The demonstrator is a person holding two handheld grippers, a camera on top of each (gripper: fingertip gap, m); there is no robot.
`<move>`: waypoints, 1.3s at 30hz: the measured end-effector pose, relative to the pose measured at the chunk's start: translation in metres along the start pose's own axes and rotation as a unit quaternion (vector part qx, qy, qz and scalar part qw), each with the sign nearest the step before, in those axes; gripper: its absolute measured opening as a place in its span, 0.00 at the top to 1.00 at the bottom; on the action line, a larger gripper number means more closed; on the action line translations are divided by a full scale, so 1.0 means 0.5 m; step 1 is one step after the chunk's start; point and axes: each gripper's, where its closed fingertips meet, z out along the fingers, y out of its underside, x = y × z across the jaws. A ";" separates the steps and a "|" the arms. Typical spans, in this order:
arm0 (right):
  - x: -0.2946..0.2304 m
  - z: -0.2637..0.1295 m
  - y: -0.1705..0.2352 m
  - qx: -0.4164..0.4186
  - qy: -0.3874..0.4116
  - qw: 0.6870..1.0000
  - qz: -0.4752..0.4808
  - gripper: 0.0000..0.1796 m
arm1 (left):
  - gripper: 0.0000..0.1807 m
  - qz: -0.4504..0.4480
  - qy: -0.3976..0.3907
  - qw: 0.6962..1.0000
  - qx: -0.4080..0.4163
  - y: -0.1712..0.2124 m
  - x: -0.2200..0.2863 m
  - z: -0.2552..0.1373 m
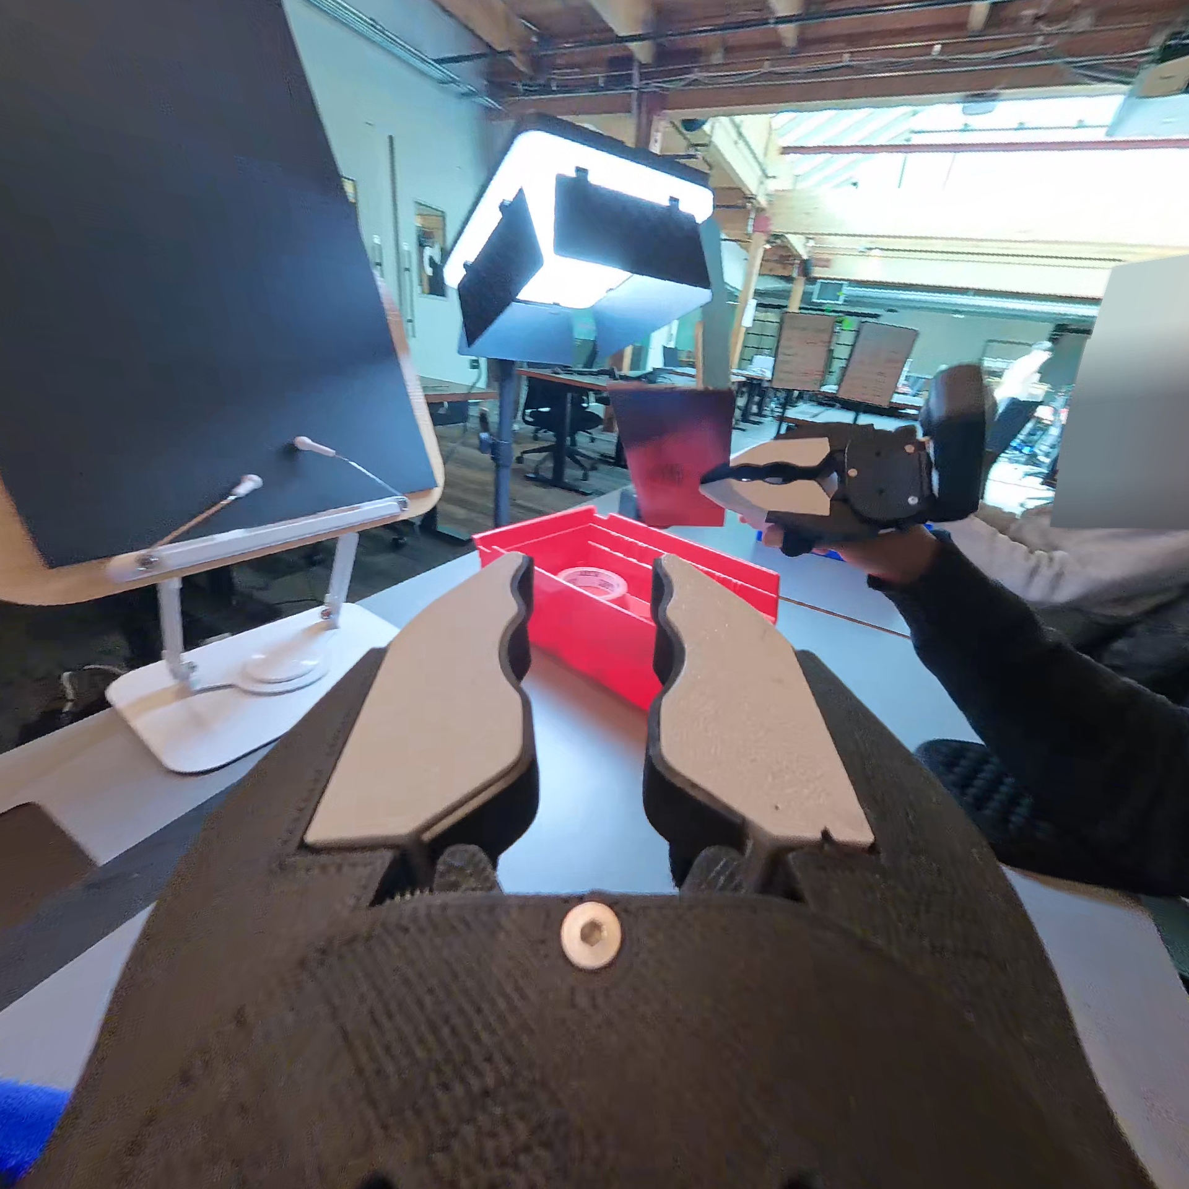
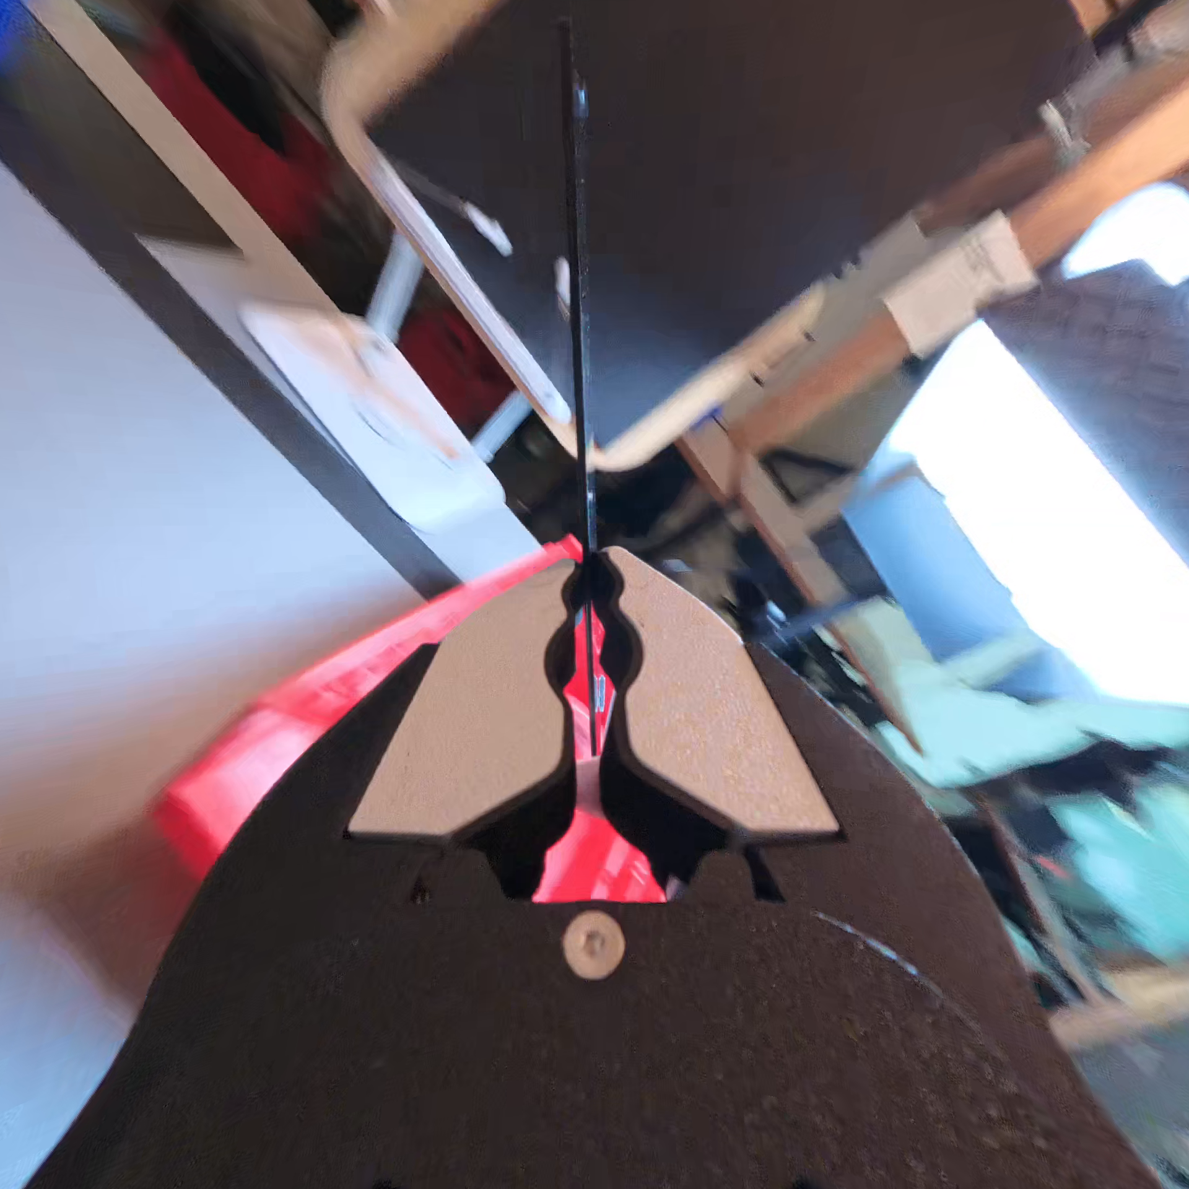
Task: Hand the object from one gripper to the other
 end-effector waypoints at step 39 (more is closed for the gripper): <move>-0.137 0.023 -0.129 0.154 -0.192 0.908 0.339 0.83 | 0.79 0.065 -0.372 0.894 -0.242 0.071 -0.319 -0.323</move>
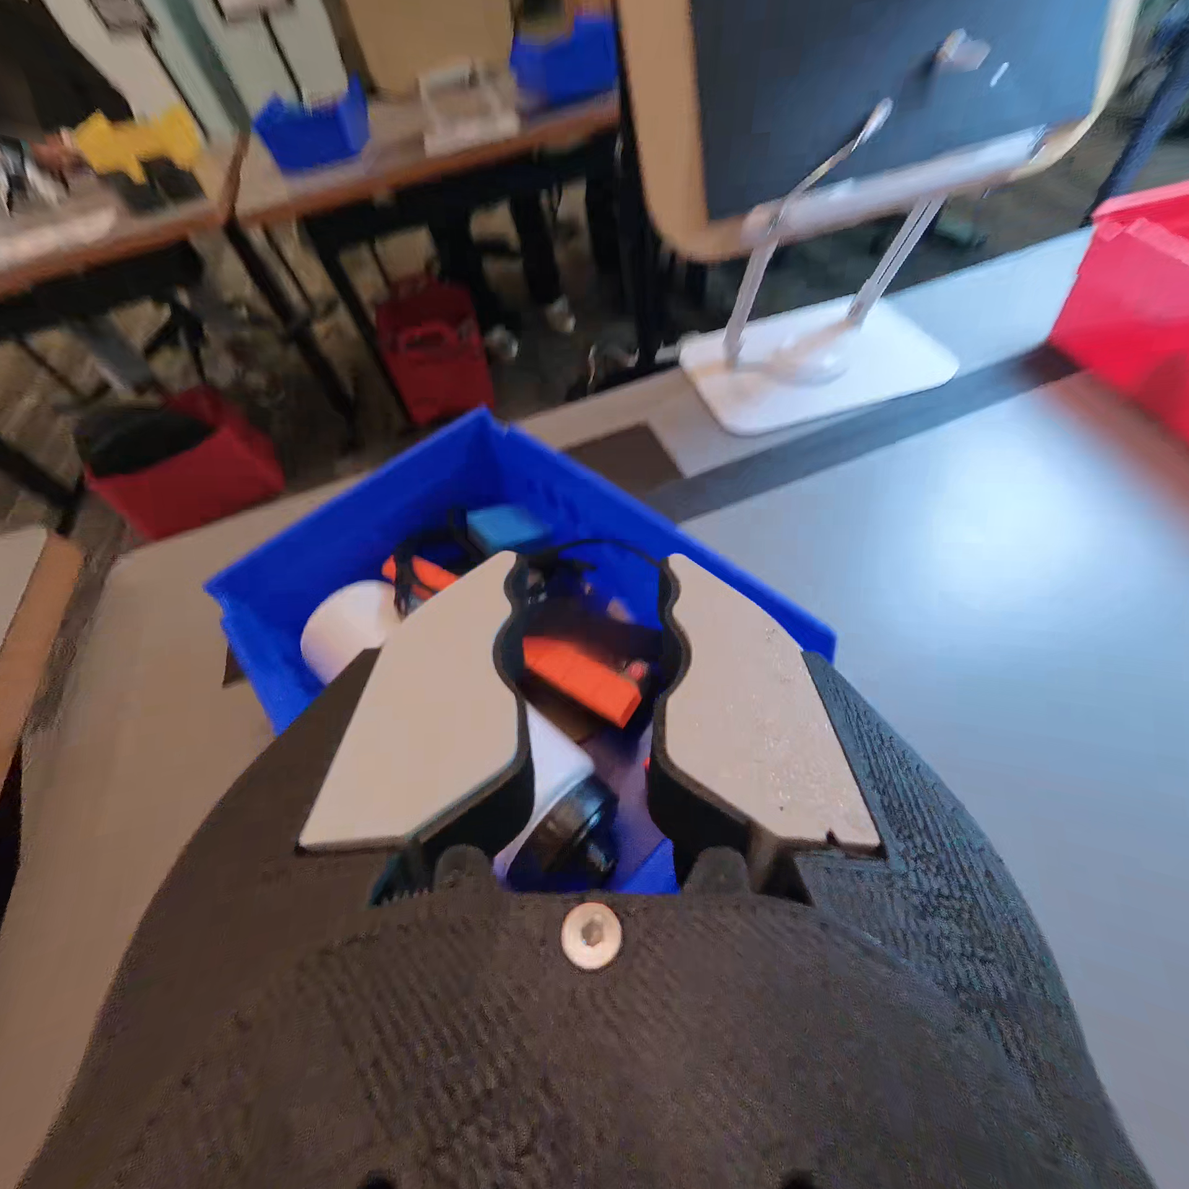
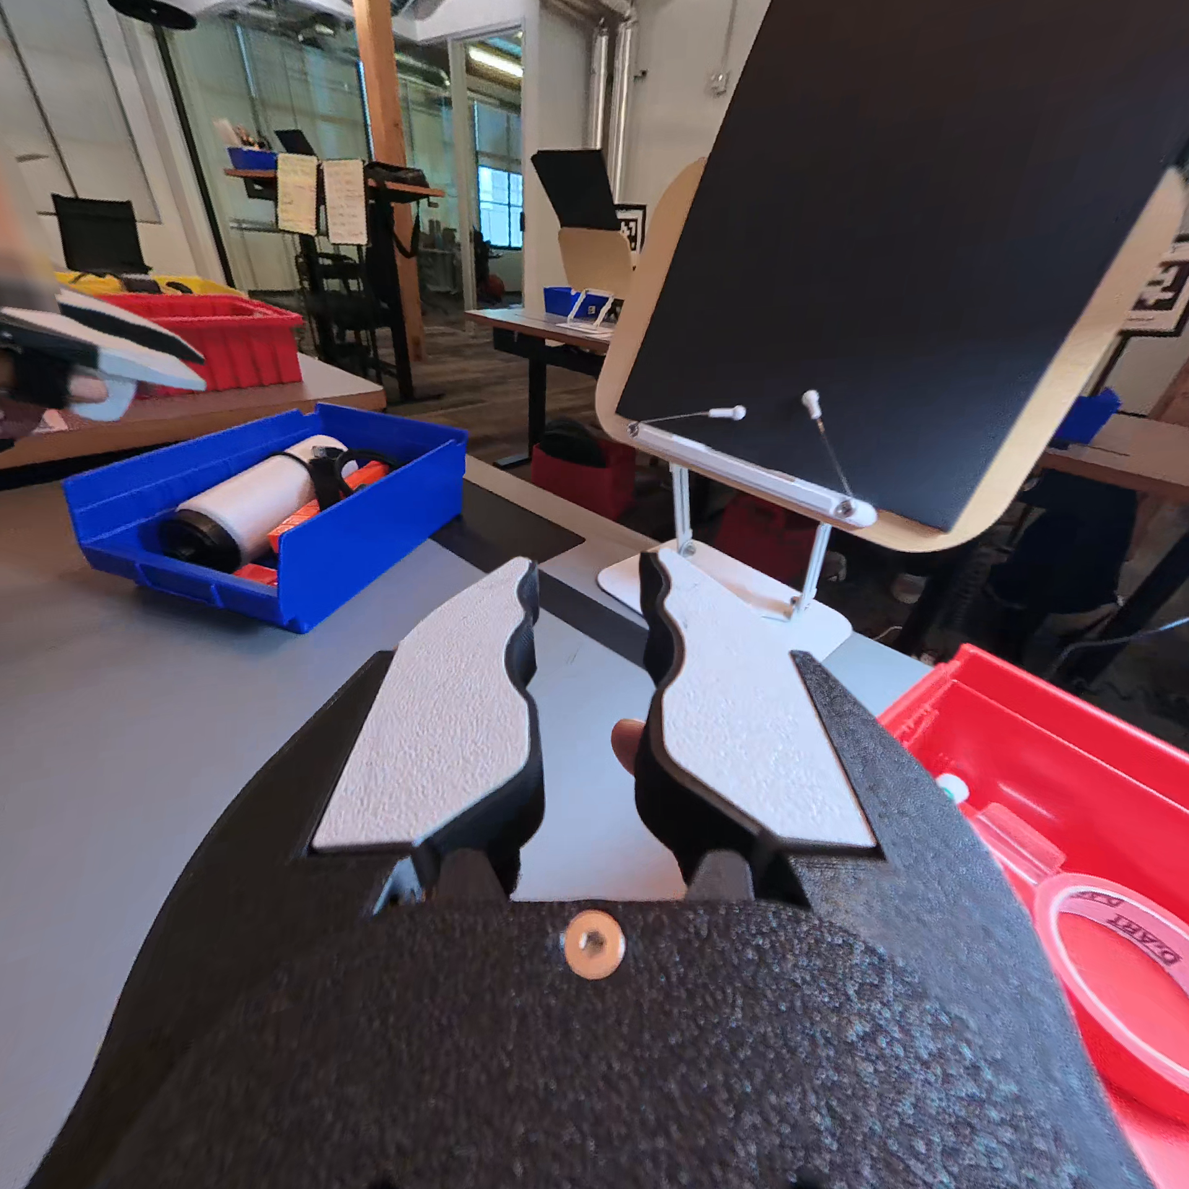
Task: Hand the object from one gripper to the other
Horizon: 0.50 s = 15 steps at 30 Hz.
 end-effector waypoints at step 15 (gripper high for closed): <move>-0.058 0.033 0.050 -0.042 -0.026 0.997 -0.056 0.89 | 0.76 0.017 -0.019 0.958 -0.284 0.223 0.047 0.128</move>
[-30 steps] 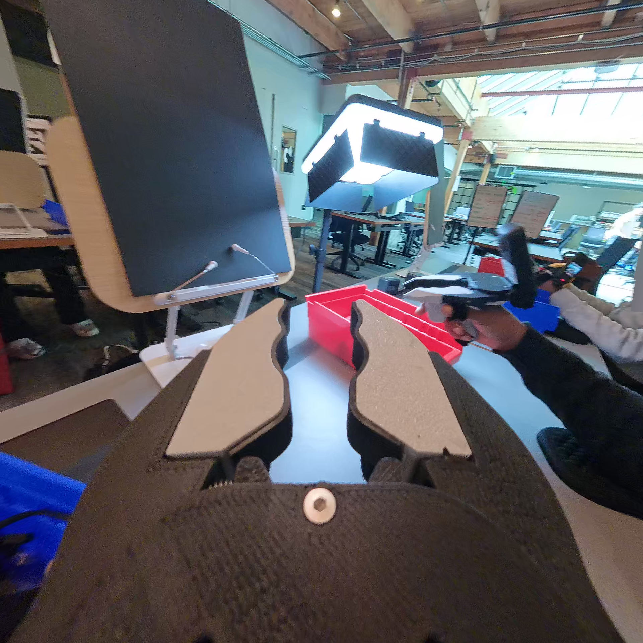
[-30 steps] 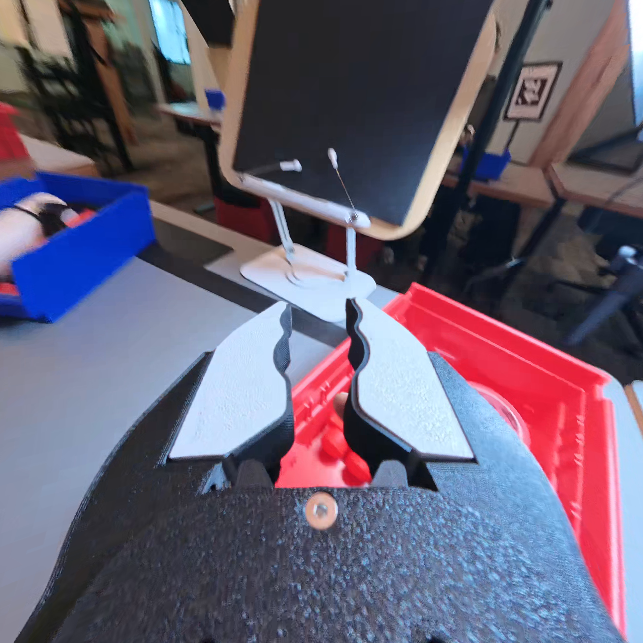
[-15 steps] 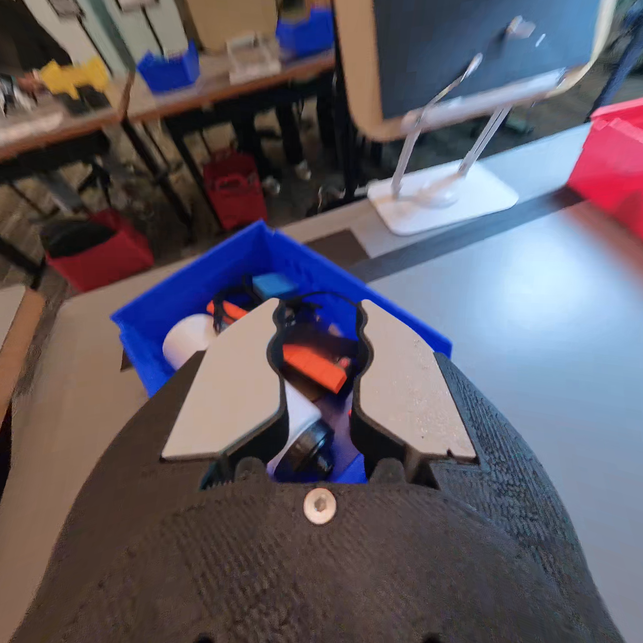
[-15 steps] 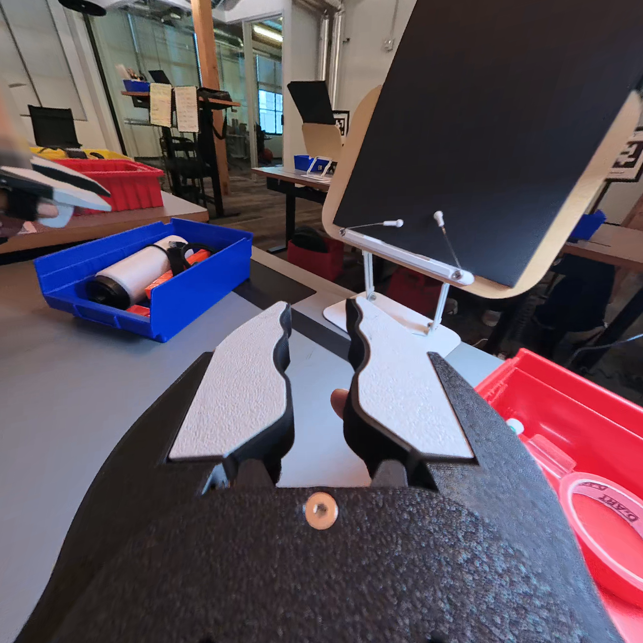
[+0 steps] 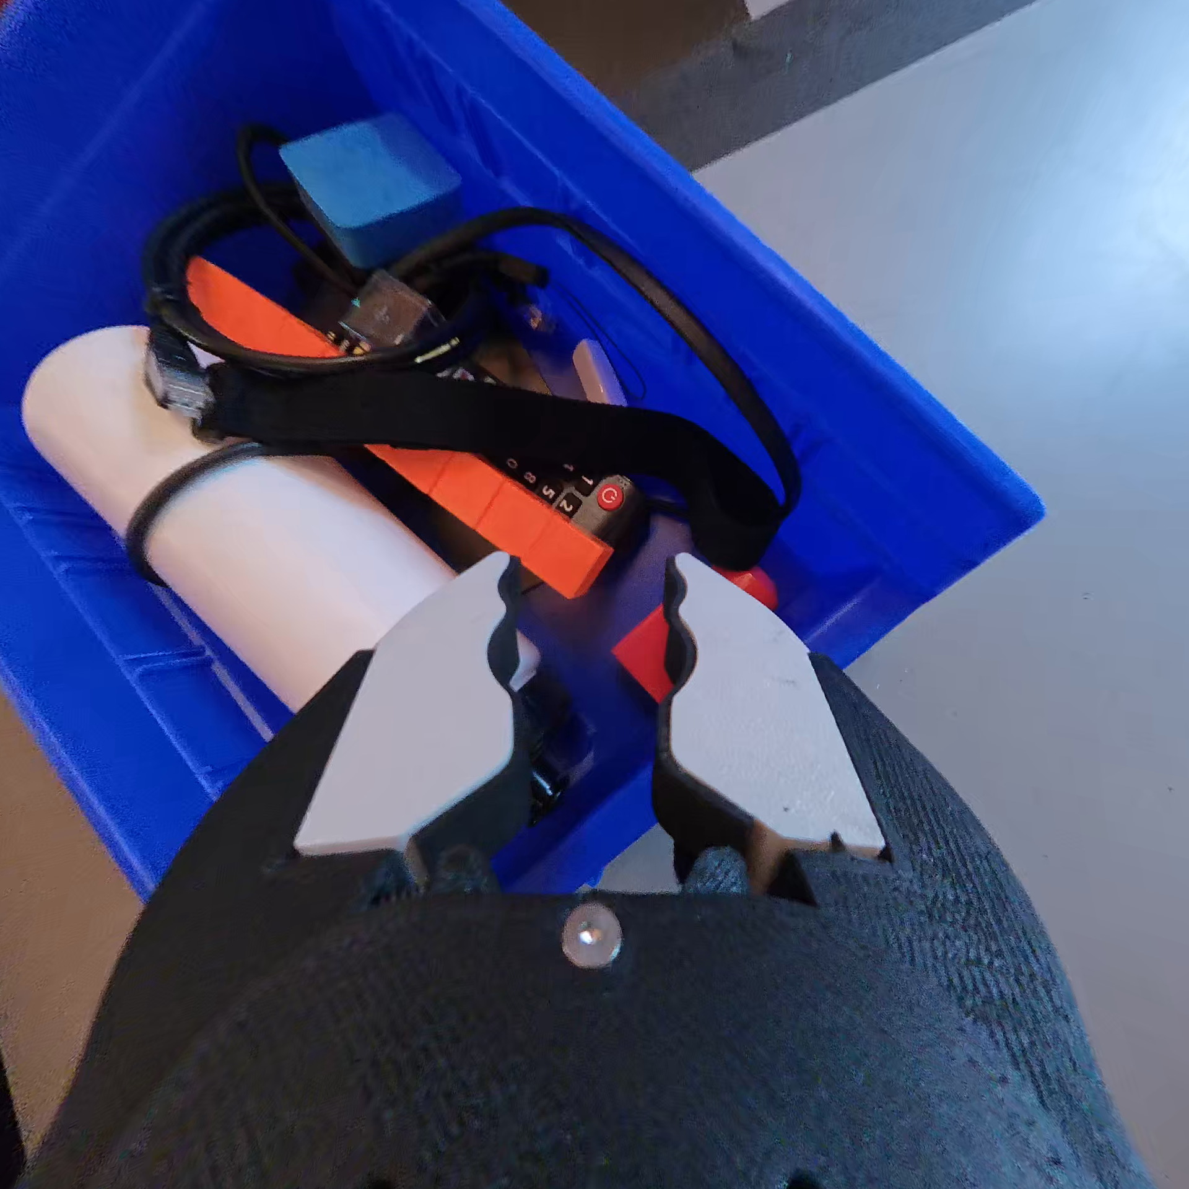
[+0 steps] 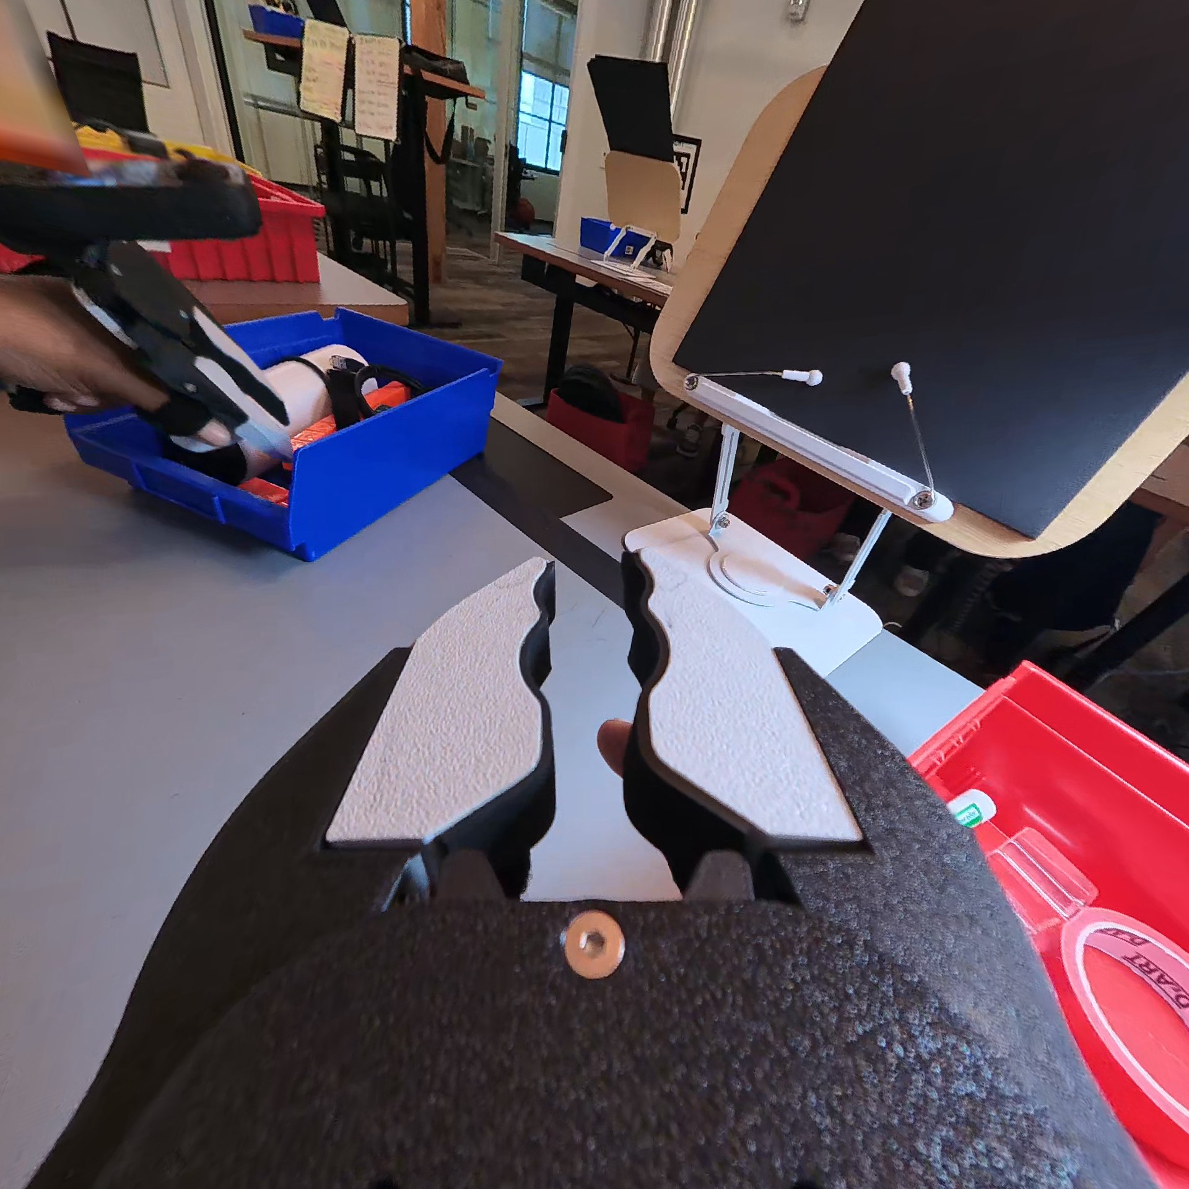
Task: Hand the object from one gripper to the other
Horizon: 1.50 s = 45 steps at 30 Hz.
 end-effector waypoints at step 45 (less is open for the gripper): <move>-0.005 -0.003 0.008 -0.006 -0.005 1.000 -0.002 0.92 | 0.99 0.036 -0.137 0.985 0.098 -0.030 -0.118 -0.205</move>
